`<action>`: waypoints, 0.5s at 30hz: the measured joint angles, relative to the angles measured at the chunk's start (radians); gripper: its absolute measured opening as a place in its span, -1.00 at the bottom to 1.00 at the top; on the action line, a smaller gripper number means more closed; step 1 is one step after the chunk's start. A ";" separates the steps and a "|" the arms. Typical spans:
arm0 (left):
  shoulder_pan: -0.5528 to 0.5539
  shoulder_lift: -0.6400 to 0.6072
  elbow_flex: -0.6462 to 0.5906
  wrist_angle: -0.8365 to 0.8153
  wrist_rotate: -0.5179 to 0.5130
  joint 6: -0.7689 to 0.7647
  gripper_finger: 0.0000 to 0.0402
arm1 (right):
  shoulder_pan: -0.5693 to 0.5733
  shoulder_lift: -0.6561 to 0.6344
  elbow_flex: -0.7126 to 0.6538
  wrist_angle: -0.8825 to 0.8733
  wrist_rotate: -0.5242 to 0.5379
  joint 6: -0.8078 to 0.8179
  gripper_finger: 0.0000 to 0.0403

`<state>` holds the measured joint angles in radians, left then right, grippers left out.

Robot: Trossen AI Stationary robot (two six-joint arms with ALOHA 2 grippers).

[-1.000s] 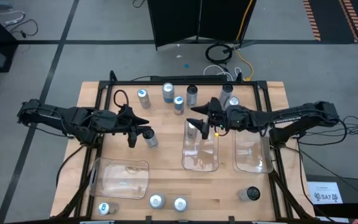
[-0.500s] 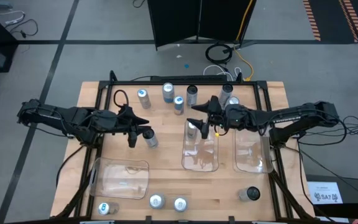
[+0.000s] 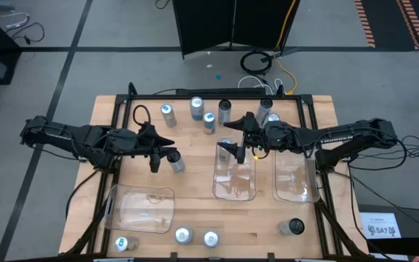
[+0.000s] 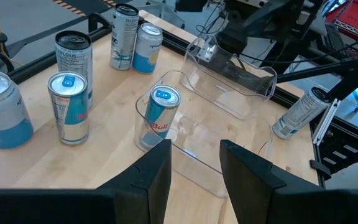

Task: Sort soda cans
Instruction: Put the bottom left white-blue soda can into the right transparent bin

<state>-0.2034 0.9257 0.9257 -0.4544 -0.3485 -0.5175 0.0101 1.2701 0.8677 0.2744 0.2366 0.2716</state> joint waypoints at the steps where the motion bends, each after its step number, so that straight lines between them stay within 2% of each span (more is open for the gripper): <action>1: 0.000 0.000 0.000 0.000 0.000 0.000 -0.27 | 0.000 0.000 0.000 -0.009 0.001 0.016 0.90; 5: 0.000 0.000 0.000 0.000 0.000 0.000 -0.27 | -0.003 0.006 0.000 -0.020 0.002 0.057 0.91; 8: 0.000 0.000 0.000 0.000 0.000 0.000 -0.27 | -0.003 0.057 0.001 0.037 -0.019 0.024 0.91; 12: 0.000 0.000 0.000 0.000 0.000 0.000 -0.27 | -0.002 0.200 0.017 0.153 -0.131 -0.052 0.91; 15: 0.000 0.000 0.000 0.000 0.000 0.000 -0.27 | -0.001 0.331 0.100 0.124 -0.144 -0.058 0.91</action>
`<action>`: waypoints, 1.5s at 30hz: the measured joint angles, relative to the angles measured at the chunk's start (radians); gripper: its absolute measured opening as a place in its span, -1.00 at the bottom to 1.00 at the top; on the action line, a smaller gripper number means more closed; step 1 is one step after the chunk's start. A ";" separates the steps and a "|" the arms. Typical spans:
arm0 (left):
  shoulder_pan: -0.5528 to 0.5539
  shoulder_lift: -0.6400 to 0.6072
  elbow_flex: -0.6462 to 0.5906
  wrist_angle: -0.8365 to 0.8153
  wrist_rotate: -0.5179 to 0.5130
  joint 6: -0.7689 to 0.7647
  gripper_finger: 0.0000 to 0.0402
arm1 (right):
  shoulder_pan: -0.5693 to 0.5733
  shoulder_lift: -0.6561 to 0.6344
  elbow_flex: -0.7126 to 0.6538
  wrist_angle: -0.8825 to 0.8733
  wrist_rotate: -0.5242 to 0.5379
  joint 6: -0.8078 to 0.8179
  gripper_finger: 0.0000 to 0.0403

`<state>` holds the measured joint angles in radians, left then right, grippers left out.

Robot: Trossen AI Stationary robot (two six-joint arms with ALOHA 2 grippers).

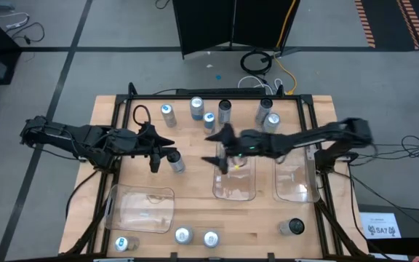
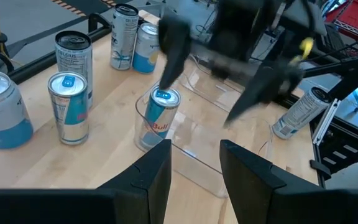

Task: Sort soda cans
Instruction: Put the bottom left white-blue soda can into the right transparent bin

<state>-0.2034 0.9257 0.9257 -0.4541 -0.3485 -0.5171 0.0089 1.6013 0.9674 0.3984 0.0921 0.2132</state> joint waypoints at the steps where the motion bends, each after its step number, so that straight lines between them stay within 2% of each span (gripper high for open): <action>1: 0.000 0.000 0.000 0.000 0.000 0.000 -0.27 | -0.001 0.044 0.039 -0.024 -0.011 -0.022 0.91; 6: 0.000 0.000 0.000 -0.001 0.000 0.000 -0.27 | 0.013 0.243 0.273 -0.164 -0.023 -0.136 0.91; 10: 0.000 0.000 0.000 -0.003 0.007 0.000 -0.27 | 0.011 0.365 0.430 -0.260 -0.024 -0.118 0.91; 14: 0.000 0.000 0.000 -0.005 0.033 0.000 -0.27 | 0.009 0.439 0.508 -0.284 -0.021 -0.105 0.91; 23: 0.000 0.000 0.000 -0.009 0.049 0.000 -0.27 | 0.003 0.530 0.548 -0.233 -0.045 -0.118 0.91; 26: 0.000 0.000 0.000 -0.009 0.049 0.000 -0.27 | 0.002 0.539 0.551 -0.177 -0.046 -0.125 0.91; 30: 0.000 0.000 0.000 -0.011 0.050 0.000 -0.27 | -0.007 0.540 0.552 -0.189 -0.049 -0.118 0.86; 34: 0.000 0.000 0.000 -0.011 0.050 0.000 -0.27 | -0.022 0.541 0.551 -0.190 -0.092 -0.124 0.69; 41: 0.000 0.000 0.000 -0.011 0.050 0.000 -0.27 | -0.030 0.541 0.551 -0.191 -0.099 -0.107 0.16; 45: 0.000 -0.004 0.000 -0.011 0.057 -0.013 -0.27 | -0.031 0.533 0.550 -0.196 -0.096 -0.127 0.16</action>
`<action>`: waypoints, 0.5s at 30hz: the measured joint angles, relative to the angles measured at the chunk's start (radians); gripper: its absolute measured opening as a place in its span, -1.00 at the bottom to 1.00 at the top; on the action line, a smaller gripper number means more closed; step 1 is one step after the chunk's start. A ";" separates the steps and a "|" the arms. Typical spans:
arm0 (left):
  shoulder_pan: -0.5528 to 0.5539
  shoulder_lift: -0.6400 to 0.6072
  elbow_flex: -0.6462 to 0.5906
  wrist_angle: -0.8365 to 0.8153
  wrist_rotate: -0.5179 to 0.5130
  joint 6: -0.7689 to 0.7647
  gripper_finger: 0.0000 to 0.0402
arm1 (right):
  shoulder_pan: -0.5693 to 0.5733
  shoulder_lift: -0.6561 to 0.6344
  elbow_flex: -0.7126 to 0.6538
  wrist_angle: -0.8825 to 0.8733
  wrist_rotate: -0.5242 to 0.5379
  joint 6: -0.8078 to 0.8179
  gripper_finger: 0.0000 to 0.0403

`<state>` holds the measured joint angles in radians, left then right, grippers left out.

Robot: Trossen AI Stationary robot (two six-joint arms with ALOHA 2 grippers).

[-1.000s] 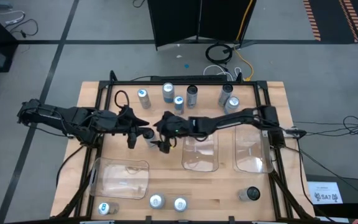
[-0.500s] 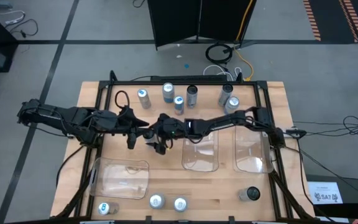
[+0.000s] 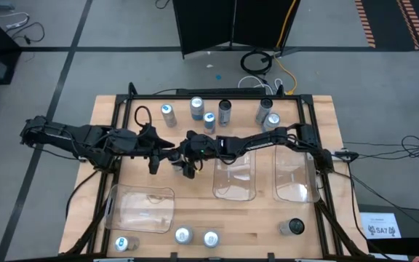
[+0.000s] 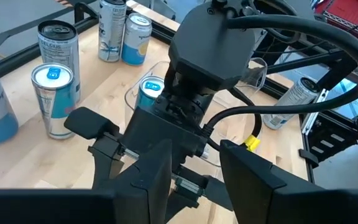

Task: Sort soda cans
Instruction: Put the bottom left white-blue soda can into the right transparent bin

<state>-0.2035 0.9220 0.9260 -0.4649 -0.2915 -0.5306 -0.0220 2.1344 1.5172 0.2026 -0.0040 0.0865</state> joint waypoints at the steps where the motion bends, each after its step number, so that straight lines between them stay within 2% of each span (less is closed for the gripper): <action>1: 0.000 -0.002 0.000 0.000 0.001 -0.024 -0.27 | -0.003 -0.007 -0.002 -0.005 0.000 -0.001 0.16; 9: 0.000 -0.077 0.000 0.000 0.002 -0.220 -0.27 | -0.043 -0.129 -0.001 -0.033 0.011 -0.013 0.16; 11: 0.000 -0.102 0.000 0.000 0.002 -0.270 -0.27 | -0.058 -0.161 -0.001 -0.074 0.009 0.025 0.16; 15: 0.000 -0.145 0.001 -0.019 0.002 -0.273 -0.27 | -0.100 -0.236 -0.002 -0.161 0.007 0.117 0.16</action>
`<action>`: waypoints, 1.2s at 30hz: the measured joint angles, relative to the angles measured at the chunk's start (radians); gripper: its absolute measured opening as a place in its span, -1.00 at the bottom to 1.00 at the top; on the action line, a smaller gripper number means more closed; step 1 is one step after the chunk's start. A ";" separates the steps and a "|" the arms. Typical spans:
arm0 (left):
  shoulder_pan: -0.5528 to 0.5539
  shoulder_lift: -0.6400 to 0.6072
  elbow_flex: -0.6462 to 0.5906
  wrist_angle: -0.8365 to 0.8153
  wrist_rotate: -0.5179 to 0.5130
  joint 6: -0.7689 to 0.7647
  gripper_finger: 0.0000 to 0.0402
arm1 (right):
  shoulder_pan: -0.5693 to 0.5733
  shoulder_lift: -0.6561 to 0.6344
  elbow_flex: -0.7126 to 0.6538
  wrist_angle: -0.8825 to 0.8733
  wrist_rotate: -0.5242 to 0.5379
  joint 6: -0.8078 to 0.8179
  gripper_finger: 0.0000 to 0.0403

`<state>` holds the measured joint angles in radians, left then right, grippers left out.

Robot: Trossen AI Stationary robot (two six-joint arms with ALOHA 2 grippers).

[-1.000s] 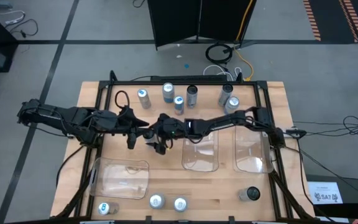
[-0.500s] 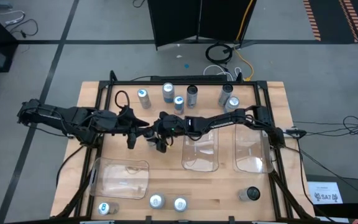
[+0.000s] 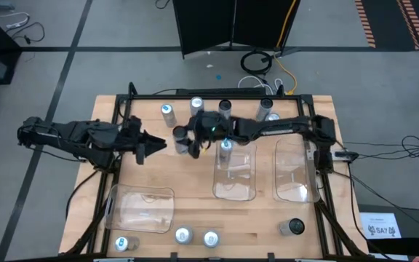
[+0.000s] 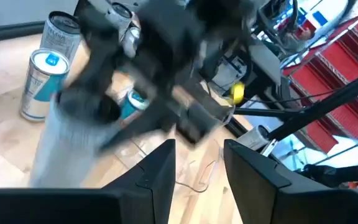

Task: Sort soda cans
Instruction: Put the bottom left white-blue soda can into the right transparent bin

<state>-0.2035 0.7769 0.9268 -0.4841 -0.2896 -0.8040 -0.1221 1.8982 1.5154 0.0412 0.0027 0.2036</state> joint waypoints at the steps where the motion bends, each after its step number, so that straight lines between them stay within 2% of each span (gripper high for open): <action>1: 0.000 -0.008 0.000 -0.011 0.000 0.000 -0.27 | -0.011 -0.024 0.000 -0.024 0.002 0.017 0.16; 6: 0.000 -0.028 0.000 -0.052 -0.001 0.076 -0.27 | -0.047 -0.130 0.002 -0.201 0.007 0.024 0.16; 11: 0.000 -0.027 0.000 -0.052 -0.001 0.085 -0.27 | -0.055 -0.257 -0.001 -0.378 0.017 0.013 0.16; 16: 0.000 -0.027 0.000 -0.053 -0.001 0.086 -0.27 | -0.052 -0.423 -0.116 -0.458 0.153 0.033 0.16; 21: 0.000 -0.026 0.000 -0.057 -0.002 0.087 -0.27 | -0.045 -0.648 -0.277 -0.465 0.232 0.142 0.16; 27: 0.000 -0.026 0.000 -0.057 -0.011 0.087 -0.27 | 0.021 -0.917 -0.406 -0.552 0.408 0.252 0.16; 31: 0.000 -0.026 0.000 -0.057 -0.040 0.087 -0.27 | 0.094 -1.047 -0.425 -0.772 0.550 0.389 0.16; 36: 0.000 -0.026 0.000 -0.057 -0.086 0.087 -0.27 | 0.200 -1.095 -0.428 -0.967 0.681 0.559 0.19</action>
<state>-0.2035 0.7506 0.9268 -0.5415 -0.3758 -0.7165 0.0784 0.8033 1.0874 -0.9256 0.6840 0.7624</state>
